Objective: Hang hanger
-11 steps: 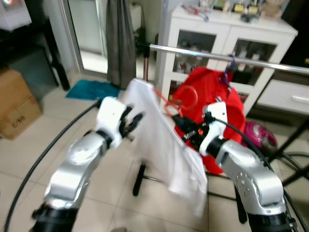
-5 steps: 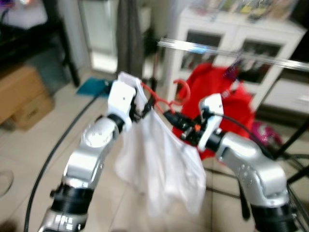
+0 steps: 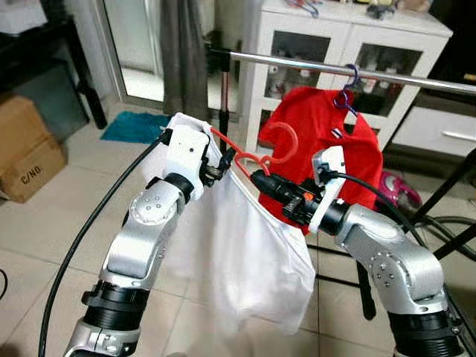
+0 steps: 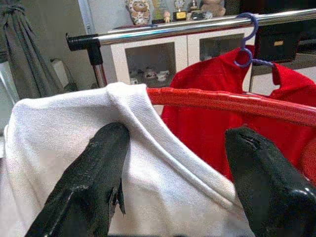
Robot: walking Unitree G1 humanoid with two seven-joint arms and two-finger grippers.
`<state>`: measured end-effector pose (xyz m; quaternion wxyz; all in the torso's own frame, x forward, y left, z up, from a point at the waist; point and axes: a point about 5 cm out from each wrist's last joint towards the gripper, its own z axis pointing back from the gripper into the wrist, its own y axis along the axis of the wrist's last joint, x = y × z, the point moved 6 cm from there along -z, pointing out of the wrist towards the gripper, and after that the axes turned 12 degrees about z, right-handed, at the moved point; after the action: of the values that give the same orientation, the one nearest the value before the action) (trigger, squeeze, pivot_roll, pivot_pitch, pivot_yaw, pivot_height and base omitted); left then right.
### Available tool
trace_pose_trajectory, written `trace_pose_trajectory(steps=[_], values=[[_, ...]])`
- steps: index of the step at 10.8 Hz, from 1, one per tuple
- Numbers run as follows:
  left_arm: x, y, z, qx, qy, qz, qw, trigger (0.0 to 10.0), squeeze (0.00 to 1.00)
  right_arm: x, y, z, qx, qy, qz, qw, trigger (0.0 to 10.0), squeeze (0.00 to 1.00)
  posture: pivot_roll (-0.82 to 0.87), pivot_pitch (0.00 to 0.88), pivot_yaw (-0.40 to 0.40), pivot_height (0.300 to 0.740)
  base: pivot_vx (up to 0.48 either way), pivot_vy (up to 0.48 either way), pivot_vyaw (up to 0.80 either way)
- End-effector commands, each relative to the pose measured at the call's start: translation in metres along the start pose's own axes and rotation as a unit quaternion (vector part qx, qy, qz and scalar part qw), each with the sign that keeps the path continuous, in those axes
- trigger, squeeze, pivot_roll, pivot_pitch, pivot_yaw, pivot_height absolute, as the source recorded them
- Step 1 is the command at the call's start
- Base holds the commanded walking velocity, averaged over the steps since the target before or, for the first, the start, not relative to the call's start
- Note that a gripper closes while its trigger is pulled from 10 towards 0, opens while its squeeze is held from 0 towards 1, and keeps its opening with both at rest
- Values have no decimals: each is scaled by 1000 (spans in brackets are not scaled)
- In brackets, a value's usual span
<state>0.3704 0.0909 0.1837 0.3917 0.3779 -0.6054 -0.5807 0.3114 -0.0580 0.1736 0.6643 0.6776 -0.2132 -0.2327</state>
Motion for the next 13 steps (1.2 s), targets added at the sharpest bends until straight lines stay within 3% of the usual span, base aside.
trace_pose_trajectory(steps=[1, 2, 3, 9, 13], values=[[0, 5, -2, 6, 1, -7, 1000, 8706, 0, 2, 14, 0, 21, 7, 7, 1000, 0, 0, -28, 0, -57, 740, 0, 0, 0], [0, 6, -2, 10, 1, -4, 1000, 863, 0, 4, 15, 1, 23, 8, 4, 1000, 0, 0, -27, 0, -59, 740, 0, 0, 0], [0, 7, -1, 12, 3, -4, 1000, 0, 0, 6, 15, 2, 24, 6, 1, 1000, 0, 0, -25, 0, -62, 740, 0, 0, 0], [-11, 0, 3, 4, 30, 9, 999, 0, 0, 10, 19, 3, 33, 22, -11, 999, 0, 0, -17, 0, -82, 740, 0, 0, 0], [-13, -2, 0, -3, 18, 15, 1000, 0, 0, 8, 21, 5, 35, 35, -13, 999, 0, 0, -17, 0, -82, 740, 0, 0, 0]])
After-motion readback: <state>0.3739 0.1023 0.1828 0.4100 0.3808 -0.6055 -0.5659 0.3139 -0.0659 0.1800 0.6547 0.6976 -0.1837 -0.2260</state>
